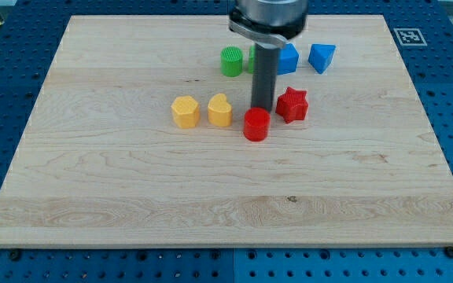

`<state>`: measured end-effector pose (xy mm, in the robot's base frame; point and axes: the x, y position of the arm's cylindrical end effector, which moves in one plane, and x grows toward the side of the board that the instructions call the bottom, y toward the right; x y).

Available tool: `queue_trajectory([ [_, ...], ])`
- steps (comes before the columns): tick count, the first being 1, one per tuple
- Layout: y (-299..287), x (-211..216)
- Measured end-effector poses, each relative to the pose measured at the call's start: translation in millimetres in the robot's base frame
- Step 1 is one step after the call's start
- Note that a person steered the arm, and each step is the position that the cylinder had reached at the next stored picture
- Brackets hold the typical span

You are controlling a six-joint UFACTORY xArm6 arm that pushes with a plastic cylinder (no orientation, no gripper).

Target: Move the red circle towards the bottom center

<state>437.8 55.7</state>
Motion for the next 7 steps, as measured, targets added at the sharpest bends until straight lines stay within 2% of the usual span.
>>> queue_trajectory([
  [2, 27.8, 67.9],
  [3, 55.4, 48.2],
  [4, 59.5, 35.8],
  [5, 26.1, 35.7],
  [7, 6.6, 20.6],
])
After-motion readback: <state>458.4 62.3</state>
